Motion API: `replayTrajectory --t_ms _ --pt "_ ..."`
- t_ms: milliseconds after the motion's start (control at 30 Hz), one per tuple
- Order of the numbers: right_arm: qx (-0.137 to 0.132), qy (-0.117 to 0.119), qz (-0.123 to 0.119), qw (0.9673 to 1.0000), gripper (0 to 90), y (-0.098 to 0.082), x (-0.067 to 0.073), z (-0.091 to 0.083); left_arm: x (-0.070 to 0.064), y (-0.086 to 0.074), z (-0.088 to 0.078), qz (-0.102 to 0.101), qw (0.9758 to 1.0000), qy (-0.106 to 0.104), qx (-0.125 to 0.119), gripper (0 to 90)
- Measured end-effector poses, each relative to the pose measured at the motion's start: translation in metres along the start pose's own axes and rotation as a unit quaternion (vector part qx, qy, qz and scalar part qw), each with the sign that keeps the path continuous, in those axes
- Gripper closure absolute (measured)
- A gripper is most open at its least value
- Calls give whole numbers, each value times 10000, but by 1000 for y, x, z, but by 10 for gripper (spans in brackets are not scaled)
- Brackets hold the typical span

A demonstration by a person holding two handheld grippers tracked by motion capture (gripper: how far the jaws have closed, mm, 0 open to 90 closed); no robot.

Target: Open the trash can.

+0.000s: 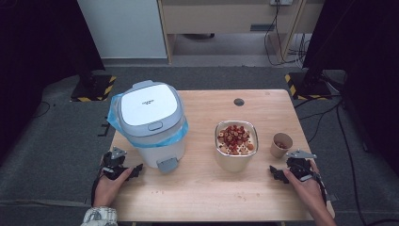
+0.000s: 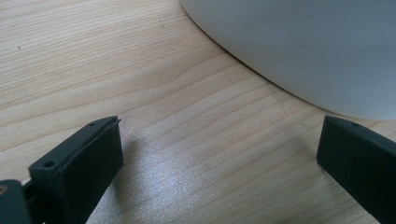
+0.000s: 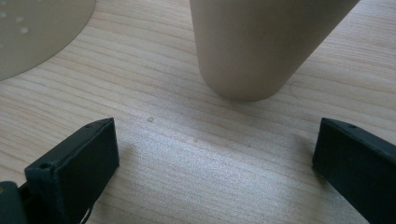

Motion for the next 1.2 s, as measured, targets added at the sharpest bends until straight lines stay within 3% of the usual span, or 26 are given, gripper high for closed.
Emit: replayTrajectory --t_ms 300,500,733,1200 --pt "-10 -11 -1 10000 6 -1 0 0 -1 -1 -1 -76 10000 51 -36 7" --pt "-12 -7 -27 10000 6 -1 0 0 -1 -4 -9 -95 9998 20 -168 144" --pt "-1 4 -33 10000 6 -1 0 -1 -7 0 -24 55 9989 69 -470 261" --pt "-2 4 13 10000 6 -2 1 -1 -33 2 -49 323 9978 -100 -574 464"
Point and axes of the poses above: each handheld gripper's, and its own axes: z roughly forward along the jaws, y roughly out of its top, x roughly to its left, the point moved 3 cm from there along z, roughly forward along the jaws, and after that the axes turned 9 degrees about x, right-handed, at the moved point
